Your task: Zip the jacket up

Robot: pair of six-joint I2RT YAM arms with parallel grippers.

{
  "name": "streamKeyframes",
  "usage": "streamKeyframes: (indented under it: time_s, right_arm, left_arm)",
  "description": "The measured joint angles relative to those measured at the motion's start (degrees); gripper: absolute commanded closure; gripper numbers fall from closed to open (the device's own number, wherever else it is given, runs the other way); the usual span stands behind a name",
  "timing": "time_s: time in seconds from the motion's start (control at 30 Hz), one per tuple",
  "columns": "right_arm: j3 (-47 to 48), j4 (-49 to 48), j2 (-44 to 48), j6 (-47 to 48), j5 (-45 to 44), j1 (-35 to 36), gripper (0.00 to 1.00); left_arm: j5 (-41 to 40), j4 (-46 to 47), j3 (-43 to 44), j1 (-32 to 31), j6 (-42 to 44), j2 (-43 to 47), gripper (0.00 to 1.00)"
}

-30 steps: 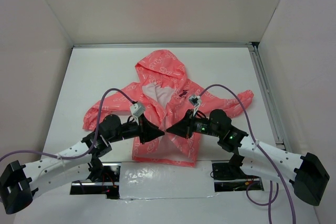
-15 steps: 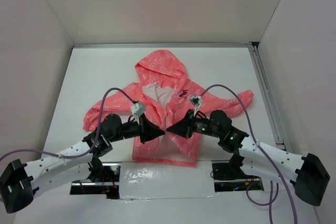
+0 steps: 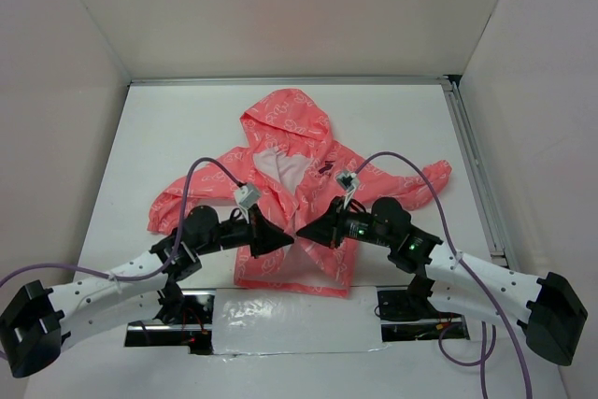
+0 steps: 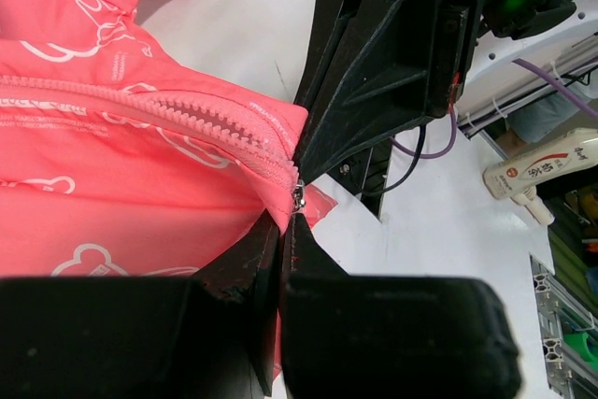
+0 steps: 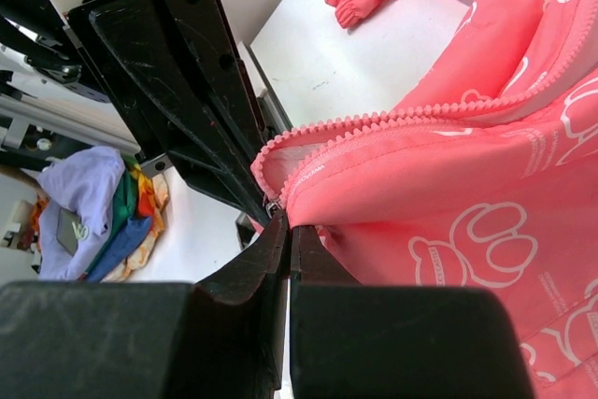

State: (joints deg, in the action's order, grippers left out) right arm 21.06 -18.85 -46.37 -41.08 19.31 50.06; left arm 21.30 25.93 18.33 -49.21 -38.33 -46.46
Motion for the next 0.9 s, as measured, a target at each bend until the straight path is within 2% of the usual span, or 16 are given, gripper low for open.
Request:
streamKeyframes:
  time_s: [0.2, 0.3, 0.33, 0.4, 0.47, 0.5, 0.7, 0.9]
  right_arm:
    - [1.2, 1.3, -0.7, 0.1, 0.1, 0.2, 1.00]
    - [4.3, 4.6, -2.5, 0.3, 0.0, 0.2, 0.91]
    - [5.1, 5.6, -2.9, 0.5, 0.0, 0.2, 0.76]
    - [5.7, 6.5, -3.2, 0.6, -0.6, 0.2, 0.59]
    - [6.4, 7.8, -3.1, 0.5, -1.9, 0.2, 0.17]
    - [6.8, 8.6, -2.9, 0.3, -2.5, 0.2, 0.01]
    - [8.2, 15.0, 0.2, 2.6, -7.2, 0.7, 0.00]
    - [14.4, 27.7, 0.5, 6.3, -19.8, 7.3, 0.03]
  left_arm:
    - [-0.3, -0.3, -0.3, -0.2, -1.0, 1.7, 1.00]
    - [-1.6, -0.9, -0.3, -0.2, -1.1, 3.0, 1.00]
    - [-2.1, -1.2, -0.3, -0.2, -1.2, 3.3, 1.00]
    - [-2.5, -2.0, -0.3, -0.3, -1.4, 3.6, 1.00]
    - [-2.9, -4.0, -0.2, -0.9, -2.2, 3.5, 1.00]
    - [-3.2, -4.9, -0.1, -1.0, -2.5, 3.4, 1.00]
    - [-5.4, -11.8, 5.3, -1.2, -5.8, 0.4, 1.00]
    - [-10.2, -20.0, 12.0, -1.3, -12.2, -3.1, 1.00]
